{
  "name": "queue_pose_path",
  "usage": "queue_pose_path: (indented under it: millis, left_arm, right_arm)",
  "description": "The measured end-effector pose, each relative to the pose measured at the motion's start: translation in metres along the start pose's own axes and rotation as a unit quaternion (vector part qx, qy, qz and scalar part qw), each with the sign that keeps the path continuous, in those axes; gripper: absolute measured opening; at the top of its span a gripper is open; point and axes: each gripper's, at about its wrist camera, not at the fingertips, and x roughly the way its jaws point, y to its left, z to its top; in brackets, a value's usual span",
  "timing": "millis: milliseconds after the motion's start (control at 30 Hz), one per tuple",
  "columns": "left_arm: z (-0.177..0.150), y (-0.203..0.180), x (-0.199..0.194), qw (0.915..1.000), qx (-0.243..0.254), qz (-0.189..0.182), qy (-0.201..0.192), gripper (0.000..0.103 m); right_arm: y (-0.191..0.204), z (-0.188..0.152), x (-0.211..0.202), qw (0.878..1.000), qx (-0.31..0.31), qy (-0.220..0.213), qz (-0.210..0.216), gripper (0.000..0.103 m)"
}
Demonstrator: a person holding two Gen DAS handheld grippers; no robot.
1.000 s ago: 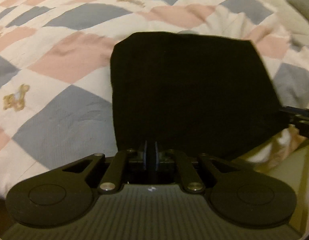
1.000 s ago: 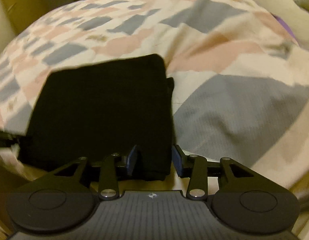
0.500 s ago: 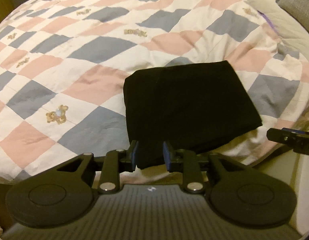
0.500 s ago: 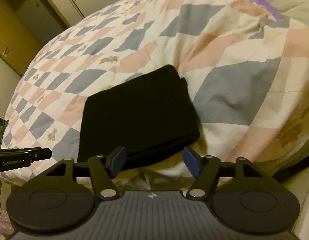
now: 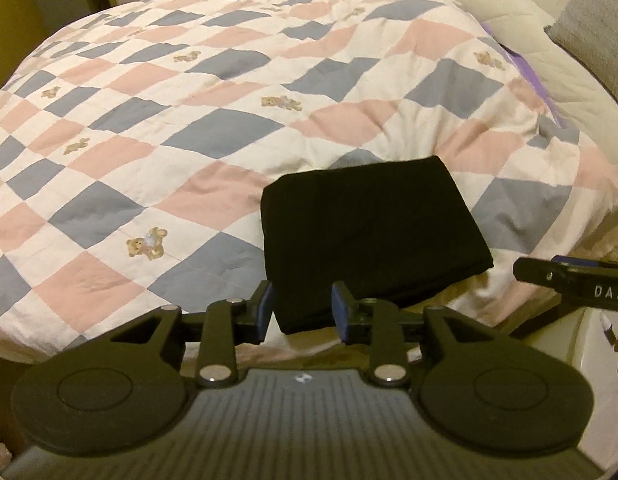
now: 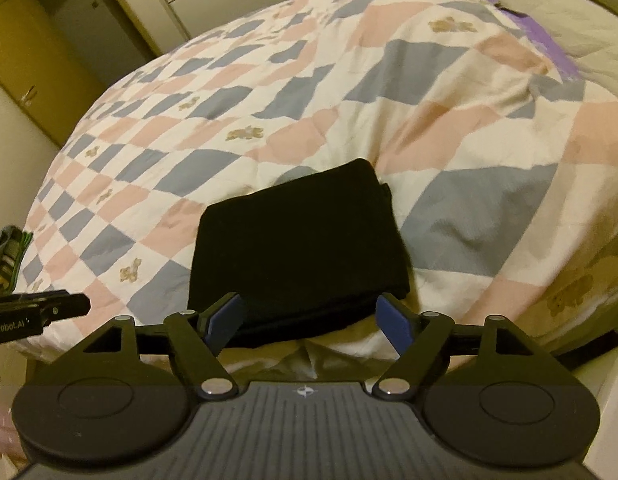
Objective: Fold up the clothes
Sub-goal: 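Release the folded jeans and raise both grippers away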
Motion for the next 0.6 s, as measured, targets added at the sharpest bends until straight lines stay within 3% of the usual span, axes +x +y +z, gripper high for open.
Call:
queue_pose_path:
  millis: [600]
  left_arm:
    - [-0.007,-0.084,-0.007,0.9991,-0.011,0.041,-0.003,0.040]
  right_arm:
    - [-0.057,0.009,-0.024,0.998,-0.047,0.024,0.037,0.081]
